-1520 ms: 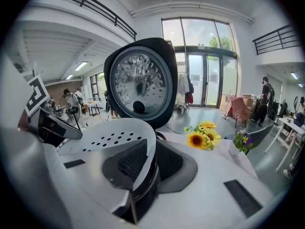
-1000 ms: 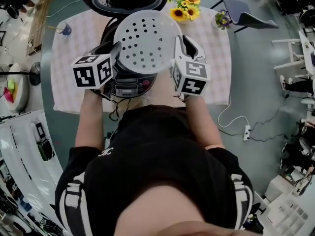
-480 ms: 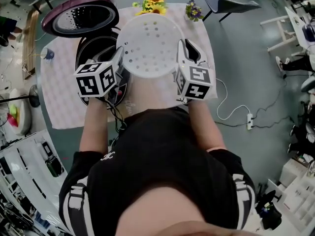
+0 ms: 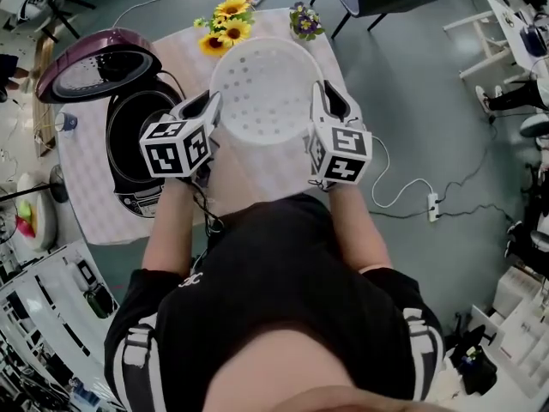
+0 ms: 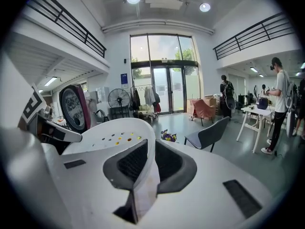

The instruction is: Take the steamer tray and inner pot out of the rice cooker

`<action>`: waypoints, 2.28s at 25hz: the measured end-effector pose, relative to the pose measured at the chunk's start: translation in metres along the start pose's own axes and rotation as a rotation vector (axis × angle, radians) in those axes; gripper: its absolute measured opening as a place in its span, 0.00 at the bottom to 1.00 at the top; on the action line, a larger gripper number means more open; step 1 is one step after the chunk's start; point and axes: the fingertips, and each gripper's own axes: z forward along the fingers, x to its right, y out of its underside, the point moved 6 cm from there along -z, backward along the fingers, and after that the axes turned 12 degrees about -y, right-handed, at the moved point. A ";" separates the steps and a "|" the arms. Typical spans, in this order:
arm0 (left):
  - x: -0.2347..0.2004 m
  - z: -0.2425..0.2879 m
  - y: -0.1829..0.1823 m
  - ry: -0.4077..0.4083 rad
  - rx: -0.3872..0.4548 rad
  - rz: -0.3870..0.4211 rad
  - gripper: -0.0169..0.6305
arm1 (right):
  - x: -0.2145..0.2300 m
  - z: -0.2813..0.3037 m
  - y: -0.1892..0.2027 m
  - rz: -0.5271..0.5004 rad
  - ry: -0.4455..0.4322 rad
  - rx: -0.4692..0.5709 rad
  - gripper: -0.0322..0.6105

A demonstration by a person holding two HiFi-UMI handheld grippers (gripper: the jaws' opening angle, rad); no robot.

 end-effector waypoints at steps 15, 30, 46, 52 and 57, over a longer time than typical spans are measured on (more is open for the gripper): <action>0.023 0.101 0.026 -0.090 -0.027 -0.031 0.12 | 0.088 0.068 0.050 0.046 -0.117 -0.133 0.12; 0.019 0.185 0.056 -0.115 -0.060 -0.101 0.06 | 0.141 0.132 0.122 0.279 -0.140 -0.281 0.09; 0.001 0.232 0.092 -0.184 -0.158 -0.122 0.06 | 0.150 0.162 0.155 0.291 -0.127 -0.358 0.09; -0.002 0.239 0.104 -0.181 -0.225 -0.164 0.06 | 0.149 0.164 0.168 0.272 -0.124 -0.421 0.09; -0.003 0.242 0.103 -0.164 -0.242 -0.138 0.06 | 0.150 0.165 0.171 0.267 -0.134 -0.422 0.09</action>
